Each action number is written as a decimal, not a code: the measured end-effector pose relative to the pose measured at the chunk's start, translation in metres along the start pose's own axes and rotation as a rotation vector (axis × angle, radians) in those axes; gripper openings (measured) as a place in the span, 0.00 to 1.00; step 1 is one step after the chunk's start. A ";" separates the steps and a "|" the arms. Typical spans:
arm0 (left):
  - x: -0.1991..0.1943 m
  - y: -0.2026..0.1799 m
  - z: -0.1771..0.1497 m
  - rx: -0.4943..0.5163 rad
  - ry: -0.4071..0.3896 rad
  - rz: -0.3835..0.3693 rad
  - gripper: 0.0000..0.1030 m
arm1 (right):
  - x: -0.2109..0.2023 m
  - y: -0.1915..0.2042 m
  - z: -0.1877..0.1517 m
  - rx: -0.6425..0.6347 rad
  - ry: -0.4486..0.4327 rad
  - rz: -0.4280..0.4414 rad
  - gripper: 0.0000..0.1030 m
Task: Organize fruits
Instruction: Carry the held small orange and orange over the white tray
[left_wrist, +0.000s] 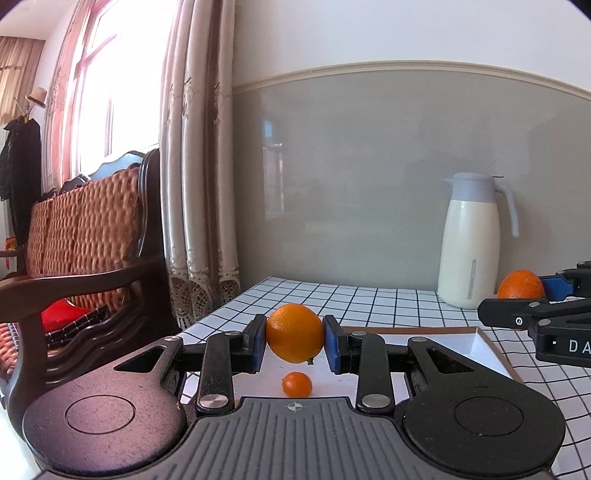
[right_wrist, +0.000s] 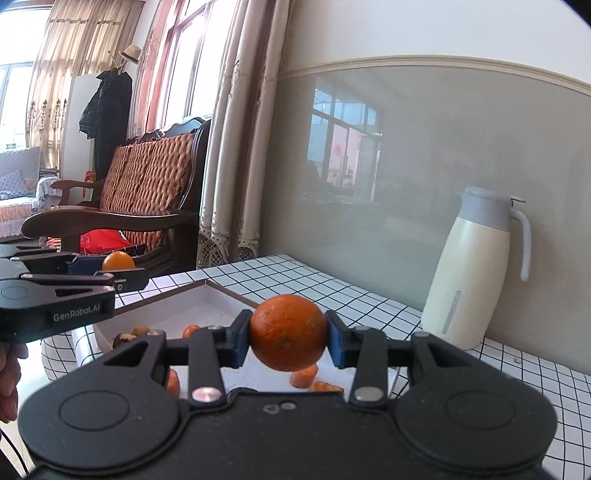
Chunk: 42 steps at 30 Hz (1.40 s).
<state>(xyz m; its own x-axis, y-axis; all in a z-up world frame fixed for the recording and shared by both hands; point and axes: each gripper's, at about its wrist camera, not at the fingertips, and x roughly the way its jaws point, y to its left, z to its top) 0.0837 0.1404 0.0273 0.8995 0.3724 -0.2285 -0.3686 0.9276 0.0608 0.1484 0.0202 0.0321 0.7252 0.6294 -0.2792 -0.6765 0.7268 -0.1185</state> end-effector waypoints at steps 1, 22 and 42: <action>0.002 0.001 0.000 0.004 0.001 0.001 0.32 | 0.002 0.000 0.000 0.001 0.005 0.003 0.32; 0.074 0.019 -0.002 -0.018 0.086 0.028 0.32 | 0.074 -0.015 0.004 0.040 0.105 -0.017 0.32; 0.117 0.024 -0.010 -0.036 0.192 0.042 0.32 | 0.127 -0.027 0.000 0.080 0.209 -0.014 0.32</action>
<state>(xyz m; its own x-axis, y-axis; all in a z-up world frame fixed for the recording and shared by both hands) 0.1781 0.2060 -0.0075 0.8234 0.3950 -0.4075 -0.4161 0.9084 0.0399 0.2588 0.0804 -0.0004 0.6866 0.5544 -0.4703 -0.6479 0.7601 -0.0498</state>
